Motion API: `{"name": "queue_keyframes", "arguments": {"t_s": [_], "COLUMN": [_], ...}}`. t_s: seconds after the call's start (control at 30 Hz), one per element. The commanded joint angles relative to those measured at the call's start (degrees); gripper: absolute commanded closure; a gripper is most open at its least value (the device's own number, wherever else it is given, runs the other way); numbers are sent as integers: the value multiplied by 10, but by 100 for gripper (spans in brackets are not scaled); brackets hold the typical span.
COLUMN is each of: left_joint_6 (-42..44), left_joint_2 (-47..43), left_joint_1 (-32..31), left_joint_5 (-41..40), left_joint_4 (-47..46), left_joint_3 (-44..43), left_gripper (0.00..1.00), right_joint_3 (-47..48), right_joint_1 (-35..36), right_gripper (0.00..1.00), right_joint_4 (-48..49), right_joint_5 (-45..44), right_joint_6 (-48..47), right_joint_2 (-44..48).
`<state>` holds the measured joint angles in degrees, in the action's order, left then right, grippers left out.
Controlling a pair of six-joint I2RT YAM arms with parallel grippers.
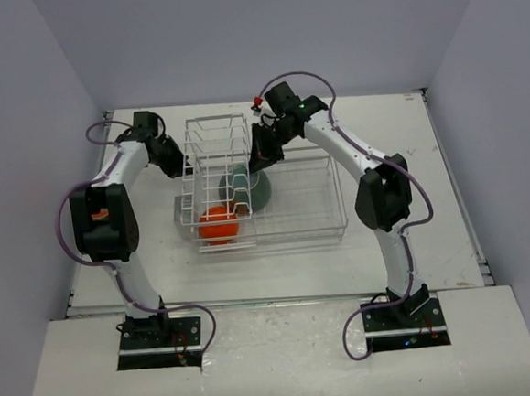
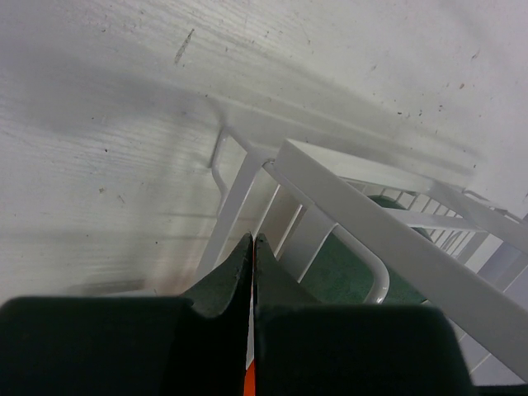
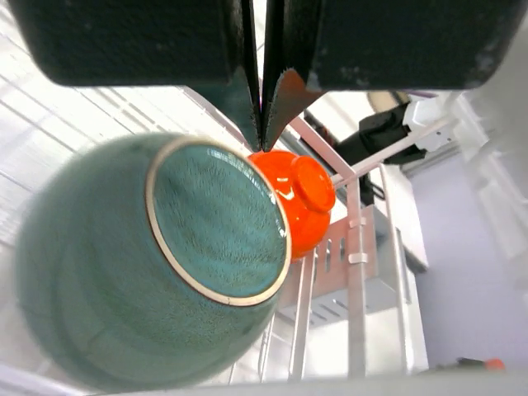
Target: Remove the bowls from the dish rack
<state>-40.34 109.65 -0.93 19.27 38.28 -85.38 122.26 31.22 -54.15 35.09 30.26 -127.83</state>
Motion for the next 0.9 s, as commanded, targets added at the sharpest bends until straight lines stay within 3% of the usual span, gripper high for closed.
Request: {"name": "queue_keyframes", "arguments": {"t_s": [0.0, 0.23, 0.53, 0.7, 0.87], "left_joint_6": [-5, -2, 0, 0, -3], "left_joint_2": [-7, -7, -6, -2, 1], "left_joint_1": [-18, -18, -18, -18, -18], "left_joint_5": [53, 51, 52, 54, 60], "left_joint_4": [-16, -13, -12, -12, -14], "left_joint_3": [0, 0, 1, 0, -4], "left_gripper": [100, 100, 100, 100, 100], "right_joint_3": [-9, -97, -119, -82, 17], "right_joint_1": [-22, -56, -56, -47, -18], "right_gripper": [100, 100, 100, 100, 100], "right_joint_4": [-18, -30, -3, 9, -24], "right_joint_5": [-60, -120, -93, -45, 20], "right_joint_6": [2, -24, -28, -11, -9], "right_joint_2": [85, 109, 59, 10, -51]}}
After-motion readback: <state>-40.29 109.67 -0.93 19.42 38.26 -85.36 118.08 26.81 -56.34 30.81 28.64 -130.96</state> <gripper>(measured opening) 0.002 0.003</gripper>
